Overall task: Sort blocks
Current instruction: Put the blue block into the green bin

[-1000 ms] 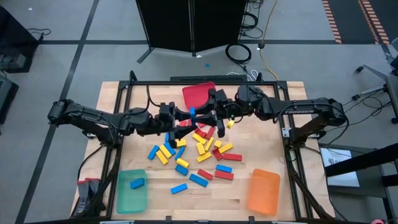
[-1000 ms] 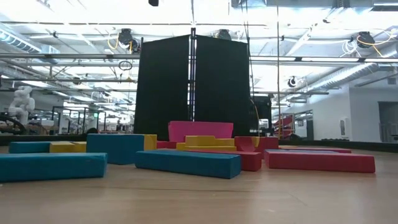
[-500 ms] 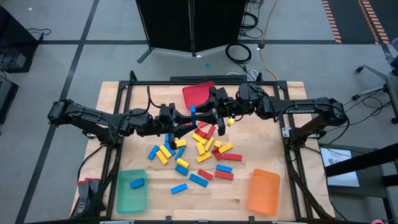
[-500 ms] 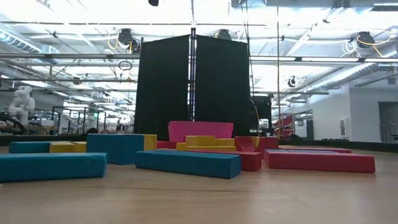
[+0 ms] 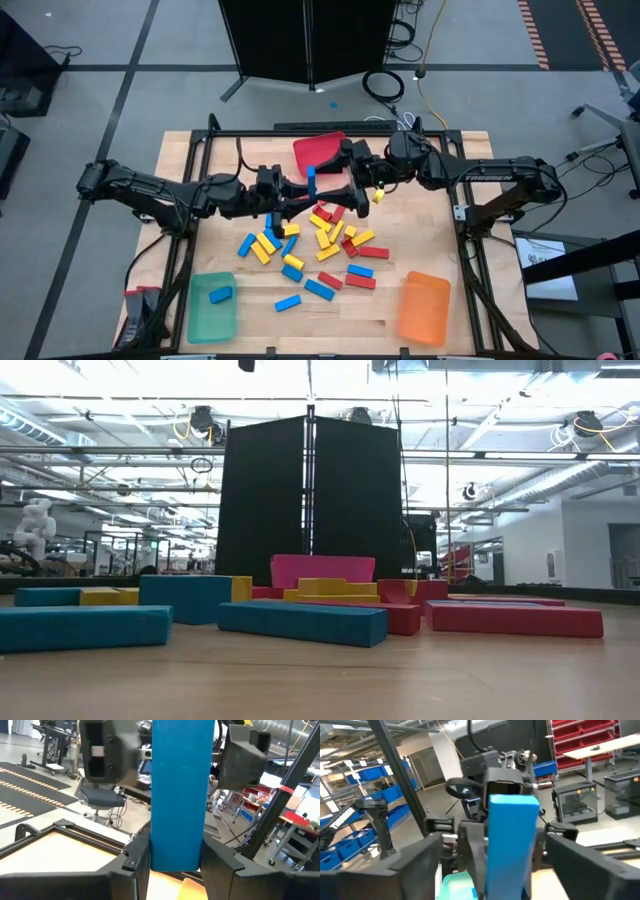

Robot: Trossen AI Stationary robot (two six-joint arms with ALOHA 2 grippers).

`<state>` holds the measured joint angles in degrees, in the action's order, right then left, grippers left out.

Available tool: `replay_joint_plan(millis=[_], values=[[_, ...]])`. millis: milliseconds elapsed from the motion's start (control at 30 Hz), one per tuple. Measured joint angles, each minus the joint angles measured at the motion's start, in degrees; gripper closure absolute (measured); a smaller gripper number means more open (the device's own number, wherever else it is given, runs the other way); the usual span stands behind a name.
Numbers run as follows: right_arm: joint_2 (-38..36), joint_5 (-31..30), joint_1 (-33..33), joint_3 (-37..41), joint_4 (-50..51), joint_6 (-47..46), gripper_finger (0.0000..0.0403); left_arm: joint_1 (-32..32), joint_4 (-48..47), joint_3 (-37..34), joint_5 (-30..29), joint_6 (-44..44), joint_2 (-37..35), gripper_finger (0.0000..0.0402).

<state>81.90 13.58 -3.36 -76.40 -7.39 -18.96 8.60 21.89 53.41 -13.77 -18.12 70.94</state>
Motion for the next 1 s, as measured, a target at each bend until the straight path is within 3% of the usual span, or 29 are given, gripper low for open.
replay_joint_plan(millis=[133,300,467,567,800,1000], values=[[-1.45,-0.99,-0.07,0.00,3.39,-0.33,0.0012,0.00,-3.21,0.00,0.01,-1.18,-0.49,0.0269],[-7.01,-1.18,-0.39,0.00,16.23,-0.39,0.0026,2.51,-26.53,0.00,1.31,-10.54,-4.96,0.0269],[-13.12,-1.34,-0.36,0.00,27.43,-0.69,0.0042,11.12,-51.77,-0.02,2.39,-25.27,-8.41,0.0269],[-16.05,-1.49,-0.35,-0.02,29.88,-1.40,0.0048,19.06,-60.09,-0.02,2.78,-34.76,-9.05,0.0269],[-19.18,-5.50,-0.35,-0.02,31.32,-1.40,0.0051,40.18,-62.80,-0.02,0.78,-57.87,-7.98,0.0269],[-17.99,-6.35,-0.34,-0.02,33.41,-1.41,0.0051,53.16,-65.51,-0.02,0.04,-73.65,-2.84,0.0269]])
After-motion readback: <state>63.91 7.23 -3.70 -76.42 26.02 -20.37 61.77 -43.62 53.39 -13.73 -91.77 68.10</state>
